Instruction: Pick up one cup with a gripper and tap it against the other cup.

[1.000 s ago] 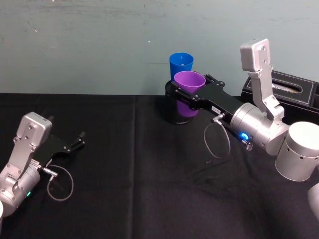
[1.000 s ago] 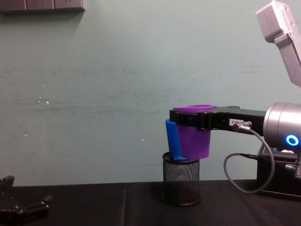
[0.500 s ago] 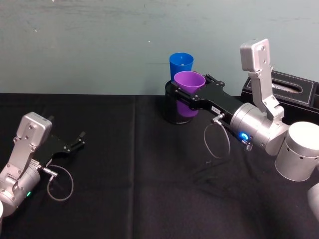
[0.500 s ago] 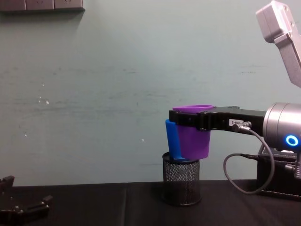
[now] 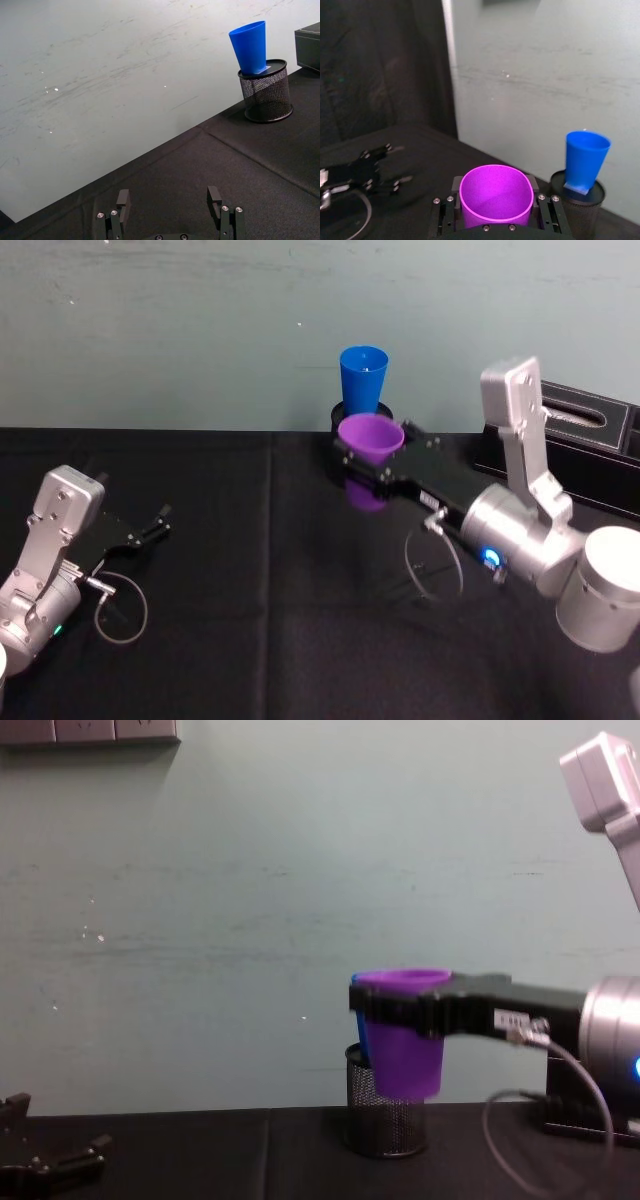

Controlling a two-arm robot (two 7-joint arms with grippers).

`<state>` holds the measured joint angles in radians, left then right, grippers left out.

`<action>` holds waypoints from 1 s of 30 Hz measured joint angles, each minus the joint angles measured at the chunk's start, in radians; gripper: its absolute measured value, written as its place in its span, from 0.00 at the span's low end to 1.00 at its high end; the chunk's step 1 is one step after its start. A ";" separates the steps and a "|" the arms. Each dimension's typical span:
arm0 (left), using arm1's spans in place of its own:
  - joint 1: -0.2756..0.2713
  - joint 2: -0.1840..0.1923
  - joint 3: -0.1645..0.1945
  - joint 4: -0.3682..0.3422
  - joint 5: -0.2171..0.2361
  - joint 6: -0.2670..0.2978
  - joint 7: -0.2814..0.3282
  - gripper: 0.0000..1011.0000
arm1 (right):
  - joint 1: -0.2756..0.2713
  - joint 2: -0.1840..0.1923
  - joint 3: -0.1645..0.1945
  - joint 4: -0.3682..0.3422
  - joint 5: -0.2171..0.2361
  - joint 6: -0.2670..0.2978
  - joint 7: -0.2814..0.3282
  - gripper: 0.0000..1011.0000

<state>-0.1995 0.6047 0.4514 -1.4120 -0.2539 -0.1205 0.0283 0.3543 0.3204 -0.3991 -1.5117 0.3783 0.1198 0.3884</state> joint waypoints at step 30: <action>0.000 0.000 0.000 0.000 0.000 0.000 0.000 1.00 | -0.186 0.054 -0.027 0.107 -0.056 -0.247 0.084 0.74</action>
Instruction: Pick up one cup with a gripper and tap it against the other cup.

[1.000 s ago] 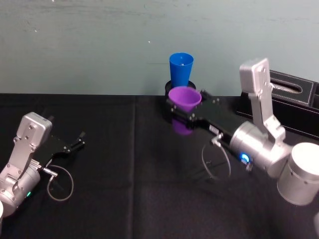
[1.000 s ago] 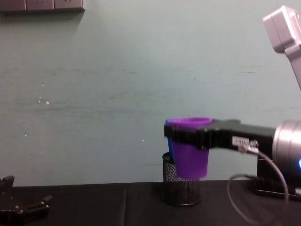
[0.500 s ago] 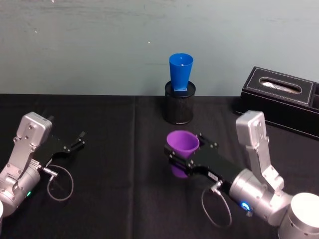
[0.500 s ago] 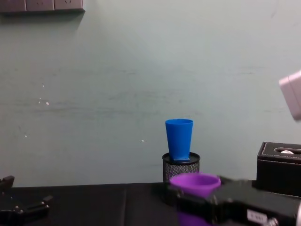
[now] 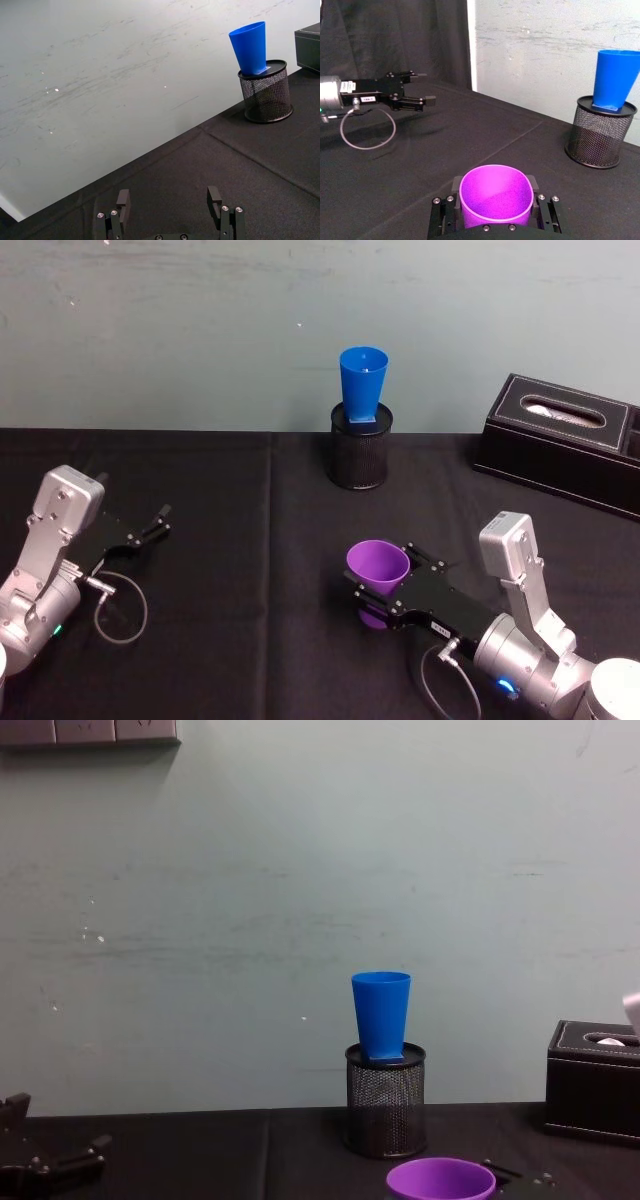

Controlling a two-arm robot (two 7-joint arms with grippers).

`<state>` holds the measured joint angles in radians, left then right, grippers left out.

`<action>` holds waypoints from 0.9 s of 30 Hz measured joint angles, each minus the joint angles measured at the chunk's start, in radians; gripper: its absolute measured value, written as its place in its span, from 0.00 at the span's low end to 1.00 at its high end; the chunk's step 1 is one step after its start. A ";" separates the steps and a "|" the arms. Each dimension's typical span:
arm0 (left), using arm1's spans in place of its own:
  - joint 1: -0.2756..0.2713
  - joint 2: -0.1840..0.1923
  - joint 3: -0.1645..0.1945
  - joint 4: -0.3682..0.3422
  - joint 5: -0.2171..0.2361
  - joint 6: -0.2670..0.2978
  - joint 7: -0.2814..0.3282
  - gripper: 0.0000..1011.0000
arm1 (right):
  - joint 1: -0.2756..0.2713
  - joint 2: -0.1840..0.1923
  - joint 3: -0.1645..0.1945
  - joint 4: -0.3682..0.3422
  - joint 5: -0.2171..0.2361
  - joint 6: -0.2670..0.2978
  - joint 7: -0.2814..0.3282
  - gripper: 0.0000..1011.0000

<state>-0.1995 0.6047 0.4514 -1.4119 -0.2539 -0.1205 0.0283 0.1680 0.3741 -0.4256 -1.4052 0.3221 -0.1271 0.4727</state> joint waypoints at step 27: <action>0.000 0.000 0.000 0.000 0.000 0.000 0.000 1.00 | -0.002 -0.044 0.031 0.067 0.012 -0.034 0.007 0.74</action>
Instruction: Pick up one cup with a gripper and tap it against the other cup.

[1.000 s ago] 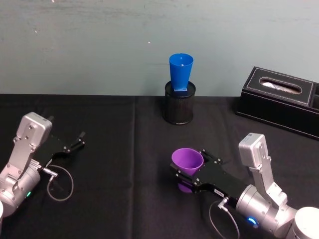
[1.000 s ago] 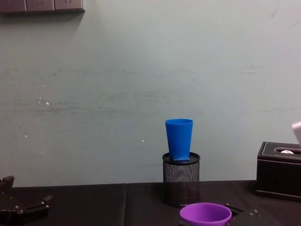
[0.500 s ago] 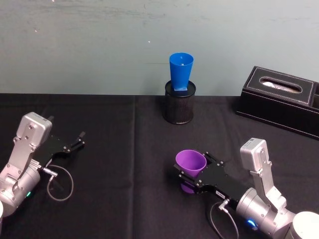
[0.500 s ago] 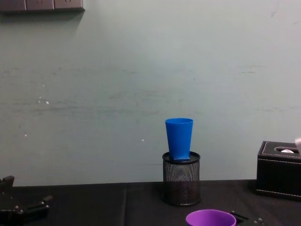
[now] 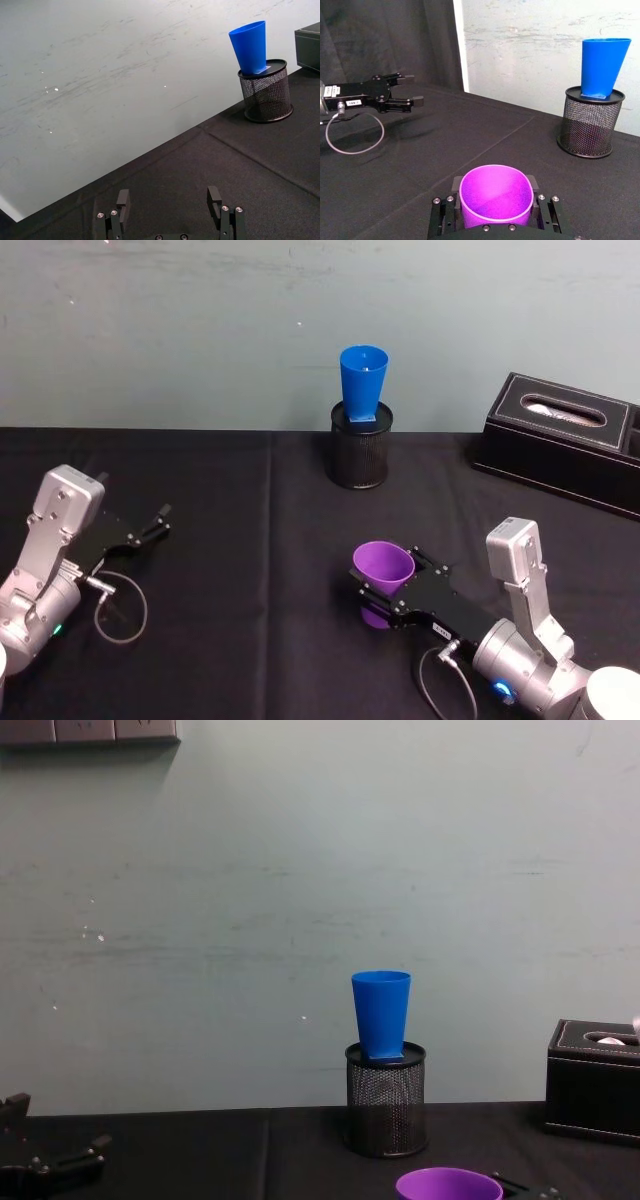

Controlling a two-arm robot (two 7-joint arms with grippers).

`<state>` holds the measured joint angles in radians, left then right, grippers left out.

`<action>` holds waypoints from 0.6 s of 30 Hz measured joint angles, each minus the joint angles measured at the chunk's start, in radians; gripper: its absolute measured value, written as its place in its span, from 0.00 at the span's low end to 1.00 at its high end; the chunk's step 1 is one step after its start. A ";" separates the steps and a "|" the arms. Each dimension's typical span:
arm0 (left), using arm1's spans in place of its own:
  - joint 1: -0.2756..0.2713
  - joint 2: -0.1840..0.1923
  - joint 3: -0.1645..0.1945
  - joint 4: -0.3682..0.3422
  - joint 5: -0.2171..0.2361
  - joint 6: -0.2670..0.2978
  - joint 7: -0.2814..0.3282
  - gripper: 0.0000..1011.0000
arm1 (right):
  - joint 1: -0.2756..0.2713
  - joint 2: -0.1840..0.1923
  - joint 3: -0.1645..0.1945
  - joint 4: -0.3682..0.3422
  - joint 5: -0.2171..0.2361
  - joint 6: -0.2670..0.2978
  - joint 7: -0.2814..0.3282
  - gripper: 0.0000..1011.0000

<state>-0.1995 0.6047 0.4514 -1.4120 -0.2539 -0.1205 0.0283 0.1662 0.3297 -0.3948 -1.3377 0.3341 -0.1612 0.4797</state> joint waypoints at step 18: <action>0.000 0.000 0.000 0.000 0.000 0.000 0.000 1.00 | 0.000 0.002 -0.002 -0.003 -0.001 0.000 -0.001 0.99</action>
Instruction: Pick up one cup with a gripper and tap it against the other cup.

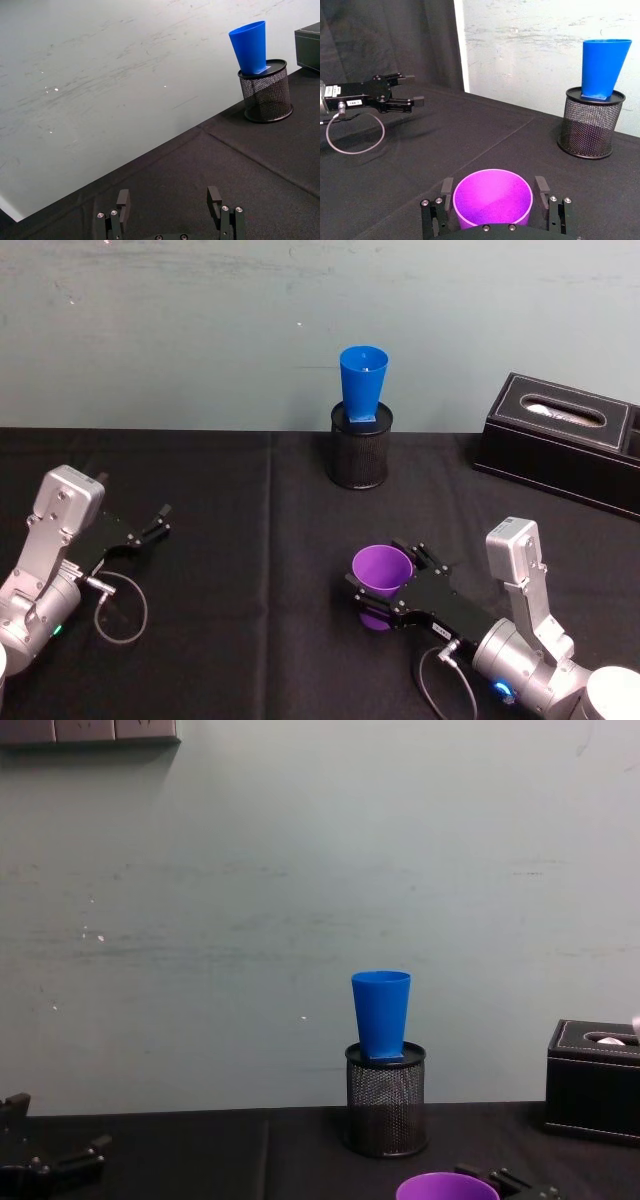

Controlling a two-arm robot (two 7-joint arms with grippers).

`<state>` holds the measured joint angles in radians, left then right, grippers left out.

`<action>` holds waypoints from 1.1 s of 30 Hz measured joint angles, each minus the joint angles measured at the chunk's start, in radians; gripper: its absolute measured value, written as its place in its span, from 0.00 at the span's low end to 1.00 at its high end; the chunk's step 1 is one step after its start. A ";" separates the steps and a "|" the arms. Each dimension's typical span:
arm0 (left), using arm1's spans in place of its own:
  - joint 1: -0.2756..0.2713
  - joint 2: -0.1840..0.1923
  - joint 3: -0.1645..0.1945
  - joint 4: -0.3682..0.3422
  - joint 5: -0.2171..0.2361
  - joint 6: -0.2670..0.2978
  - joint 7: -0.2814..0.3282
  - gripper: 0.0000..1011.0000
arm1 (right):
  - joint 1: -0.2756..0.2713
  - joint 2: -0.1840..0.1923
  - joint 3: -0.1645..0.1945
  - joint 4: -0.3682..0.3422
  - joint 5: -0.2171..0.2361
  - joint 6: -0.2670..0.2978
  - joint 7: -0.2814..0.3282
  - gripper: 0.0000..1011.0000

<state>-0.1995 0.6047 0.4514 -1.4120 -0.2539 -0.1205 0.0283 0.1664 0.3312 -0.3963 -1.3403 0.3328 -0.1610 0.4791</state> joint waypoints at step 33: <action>0.000 0.000 0.000 0.000 0.000 0.000 0.000 1.00 | -0.113 -0.131 0.171 -0.226 -0.128 0.086 -0.392 0.99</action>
<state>-0.1995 0.6047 0.4514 -1.4120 -0.2539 -0.1205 0.0282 0.0536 0.2003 -0.2258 -1.5667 0.2047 -0.0750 0.0871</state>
